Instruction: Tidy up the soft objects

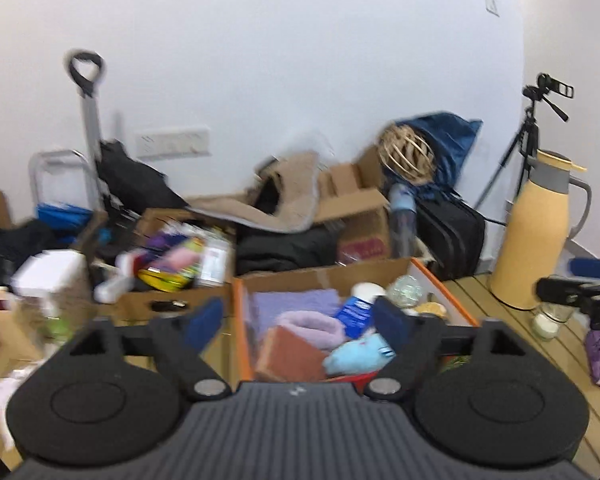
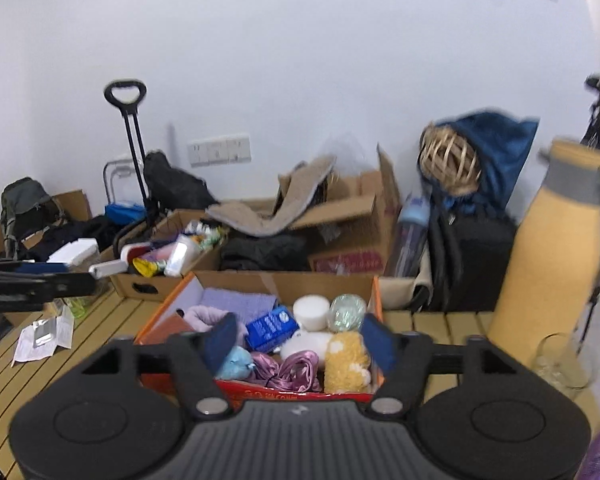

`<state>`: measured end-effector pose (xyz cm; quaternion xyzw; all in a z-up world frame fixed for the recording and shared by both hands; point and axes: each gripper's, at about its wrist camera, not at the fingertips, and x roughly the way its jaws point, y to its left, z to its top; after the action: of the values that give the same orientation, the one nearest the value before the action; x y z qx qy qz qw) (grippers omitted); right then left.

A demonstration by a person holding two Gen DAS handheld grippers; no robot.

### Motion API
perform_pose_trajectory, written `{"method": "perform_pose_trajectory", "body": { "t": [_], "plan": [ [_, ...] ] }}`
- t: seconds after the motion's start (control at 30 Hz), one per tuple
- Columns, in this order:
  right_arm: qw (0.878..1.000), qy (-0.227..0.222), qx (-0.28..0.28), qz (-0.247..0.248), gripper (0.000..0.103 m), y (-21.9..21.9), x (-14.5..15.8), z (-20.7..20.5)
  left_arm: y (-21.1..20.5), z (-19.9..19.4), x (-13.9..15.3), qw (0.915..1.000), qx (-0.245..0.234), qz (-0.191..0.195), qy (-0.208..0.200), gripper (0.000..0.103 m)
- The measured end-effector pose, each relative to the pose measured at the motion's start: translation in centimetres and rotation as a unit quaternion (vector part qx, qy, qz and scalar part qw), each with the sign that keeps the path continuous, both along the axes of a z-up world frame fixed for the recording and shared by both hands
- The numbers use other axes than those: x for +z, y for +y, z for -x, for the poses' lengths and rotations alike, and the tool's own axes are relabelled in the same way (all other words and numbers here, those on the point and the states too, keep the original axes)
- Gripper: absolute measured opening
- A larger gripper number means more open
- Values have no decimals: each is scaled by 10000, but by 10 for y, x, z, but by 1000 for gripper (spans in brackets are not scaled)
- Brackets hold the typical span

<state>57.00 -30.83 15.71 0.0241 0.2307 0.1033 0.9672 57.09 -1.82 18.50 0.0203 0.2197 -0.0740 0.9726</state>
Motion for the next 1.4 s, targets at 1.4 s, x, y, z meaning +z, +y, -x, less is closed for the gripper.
{"method": "perform_pose_trajectory", "body": {
  "t": [1.4],
  "plan": [
    [9968, -724, 312, -94, 101, 72, -137, 551, 38, 554, -142, 9888, 464, 39, -1417, 103]
  ]
}}
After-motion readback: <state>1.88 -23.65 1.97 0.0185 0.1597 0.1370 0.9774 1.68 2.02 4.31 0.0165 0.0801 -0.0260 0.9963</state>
